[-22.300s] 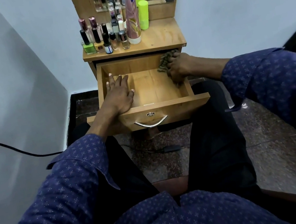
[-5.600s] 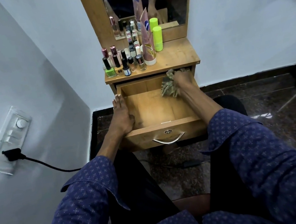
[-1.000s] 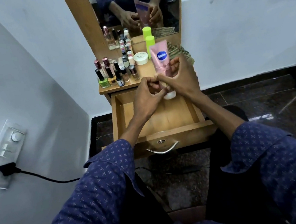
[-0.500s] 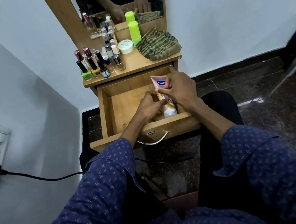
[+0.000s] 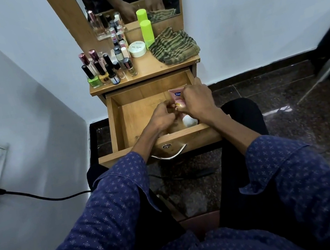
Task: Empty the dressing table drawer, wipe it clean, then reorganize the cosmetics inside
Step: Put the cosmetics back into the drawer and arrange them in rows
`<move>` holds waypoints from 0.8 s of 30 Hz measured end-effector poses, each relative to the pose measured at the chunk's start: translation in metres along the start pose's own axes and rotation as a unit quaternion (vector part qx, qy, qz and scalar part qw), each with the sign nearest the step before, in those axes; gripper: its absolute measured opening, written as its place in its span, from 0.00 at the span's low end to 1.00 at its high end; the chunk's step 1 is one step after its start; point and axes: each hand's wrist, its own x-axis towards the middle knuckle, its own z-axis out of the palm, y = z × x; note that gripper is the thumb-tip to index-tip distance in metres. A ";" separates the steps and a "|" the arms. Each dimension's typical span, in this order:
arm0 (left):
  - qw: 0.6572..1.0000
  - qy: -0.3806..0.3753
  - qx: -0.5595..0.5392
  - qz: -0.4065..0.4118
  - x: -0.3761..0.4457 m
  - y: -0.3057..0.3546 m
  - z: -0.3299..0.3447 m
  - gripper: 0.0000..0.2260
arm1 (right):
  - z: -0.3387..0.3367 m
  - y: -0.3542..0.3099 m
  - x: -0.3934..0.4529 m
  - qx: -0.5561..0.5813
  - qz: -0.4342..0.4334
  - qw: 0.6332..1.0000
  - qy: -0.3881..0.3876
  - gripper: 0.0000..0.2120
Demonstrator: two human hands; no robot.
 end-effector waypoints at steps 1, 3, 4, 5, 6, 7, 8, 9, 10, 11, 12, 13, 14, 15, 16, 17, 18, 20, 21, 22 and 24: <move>1.000 -0.007 0.008 0.004 -0.001 0.001 0.001 0.24 | -0.001 -0.001 -0.001 -0.007 -0.001 1.000 0.003 0.24; 1.000 -0.016 0.021 0.008 -0.002 0.004 0.002 0.25 | -0.002 -0.002 -0.002 -0.025 -0.008 1.000 0.003 0.24; 0.999 -0.024 0.022 0.011 -0.002 0.004 0.003 0.26 | -0.003 -0.002 -0.002 -0.031 -0.010 0.999 0.002 0.23; 0.999 -0.032 0.026 0.011 -0.003 0.004 0.002 0.27 | -0.003 -0.002 -0.002 -0.032 -0.009 0.999 -0.001 0.22; 0.999 -0.035 0.034 0.012 -0.002 0.003 0.002 0.27 | -0.004 -0.003 -0.002 -0.032 -0.008 0.999 -0.003 0.21; 0.998 -0.039 0.043 0.013 -0.004 0.003 0.002 0.28 | -0.004 -0.003 -0.001 -0.034 -0.008 0.999 -0.005 0.21; 0.998 -0.040 0.046 0.012 -0.004 0.004 0.001 0.29 | -0.004 -0.003 -0.001 -0.039 -0.011 0.999 -0.004 0.21; 0.998 -0.043 0.052 0.014 -0.006 0.005 0.000 0.29 | -0.004 -0.003 -0.001 -0.045 -0.013 0.999 -0.004 0.21; 0.997 -0.048 0.057 0.013 -0.008 0.006 0.000 0.30 | -0.003 -0.003 0.000 -0.048 -0.016 0.999 -0.003 0.21; 0.996 -0.053 0.064 0.013 -0.010 0.007 0.000 0.30 | -0.002 -0.003 0.000 -0.051 -0.017 0.999 -0.003 0.21; 0.996 -0.058 0.070 0.015 -0.010 0.007 0.000 0.31 | -0.001 -0.002 0.000 -0.054 -0.020 0.998 -0.004 0.20; 0.995 -0.062 0.079 0.016 -0.009 0.006 0.000 0.33 | 0.000 -0.002 0.001 -0.064 -0.024 0.998 -0.004 0.20; 0.994 -0.065 0.088 0.018 -0.008 0.004 0.000 0.34 | 0.000 -0.002 0.001 -0.076 -0.028 0.997 -0.006 0.20; 0.993 -0.069 0.096 0.020 -0.007 0.003 0.000 0.36 | 0.002 -0.002 0.002 -0.089 -0.033 0.995 -0.008 0.21; 0.993 -0.069 0.098 0.020 -0.006 0.001 -0.001 0.38 | 0.003 -0.002 0.002 -0.100 -0.038 0.994 -0.009 0.21; 0.992 -0.069 0.099 0.021 -0.007 0.000 -0.002 0.39 | 0.005 -0.003 0.002 -0.109 -0.041 0.993 -0.009 0.20; 0.992 -0.068 0.100 0.019 -0.006 0.001 -0.002 0.41 | 0.006 -0.003 0.002 -0.115 -0.043 0.992 -0.007 0.20; 0.992 -0.066 0.111 0.010 -0.004 -0.001 -0.003 0.43 | 0.007 -0.003 0.003 -0.122 -0.045 0.992 -0.007 0.21; 0.992 -0.062 0.110 0.012 -0.005 -0.001 -0.003 0.43 | 0.007 -0.004 0.002 -0.120 -0.048 0.992 -0.007 0.21; 0.993 -0.056 0.105 0.017 -0.005 0.000 -0.003 0.42 | 0.007 -0.004 0.002 -0.115 -0.053 0.992 -0.006 0.21; 0.996 -0.030 0.077 0.035 -0.010 0.006 -0.005 0.36 | 0.003 -0.005 0.001 -0.085 -0.055 0.995 -0.006 0.19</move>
